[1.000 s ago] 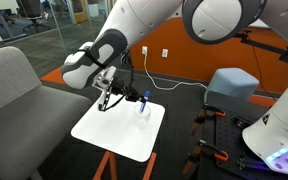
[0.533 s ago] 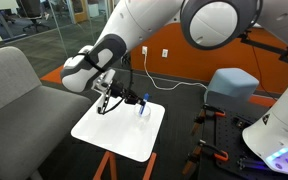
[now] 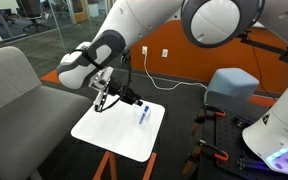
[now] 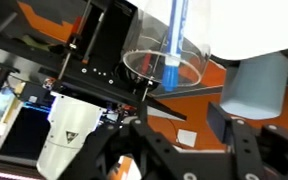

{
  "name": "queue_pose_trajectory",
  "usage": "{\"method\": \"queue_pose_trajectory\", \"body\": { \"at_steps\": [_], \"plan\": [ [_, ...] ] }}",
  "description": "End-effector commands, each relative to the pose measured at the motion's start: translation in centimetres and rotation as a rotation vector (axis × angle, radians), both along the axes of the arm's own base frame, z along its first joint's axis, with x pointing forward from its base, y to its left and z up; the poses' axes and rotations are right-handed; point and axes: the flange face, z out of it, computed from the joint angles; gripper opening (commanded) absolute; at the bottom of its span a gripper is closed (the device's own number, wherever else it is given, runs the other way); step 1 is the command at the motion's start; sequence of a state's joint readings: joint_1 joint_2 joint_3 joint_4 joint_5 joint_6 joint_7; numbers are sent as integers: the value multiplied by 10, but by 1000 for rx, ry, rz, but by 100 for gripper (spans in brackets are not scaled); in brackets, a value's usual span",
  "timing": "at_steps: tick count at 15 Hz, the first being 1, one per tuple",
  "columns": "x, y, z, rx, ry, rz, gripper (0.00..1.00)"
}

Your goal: Pick up the blue marker and put it in the cup

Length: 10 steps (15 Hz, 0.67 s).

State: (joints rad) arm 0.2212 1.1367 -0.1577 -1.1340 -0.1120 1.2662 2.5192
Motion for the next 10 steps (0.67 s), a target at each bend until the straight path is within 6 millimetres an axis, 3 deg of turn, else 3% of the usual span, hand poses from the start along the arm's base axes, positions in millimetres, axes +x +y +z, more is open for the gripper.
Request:
{"method": "queue_pose_trajectory", "body": {
  "at_steps": [1,6,10],
  "plan": [
    [2,5,30,0,-26,2,98],
    [6,18,78,28,-47,26,100],
    [5,25,91,32,-54,66,100]
  ]
}}
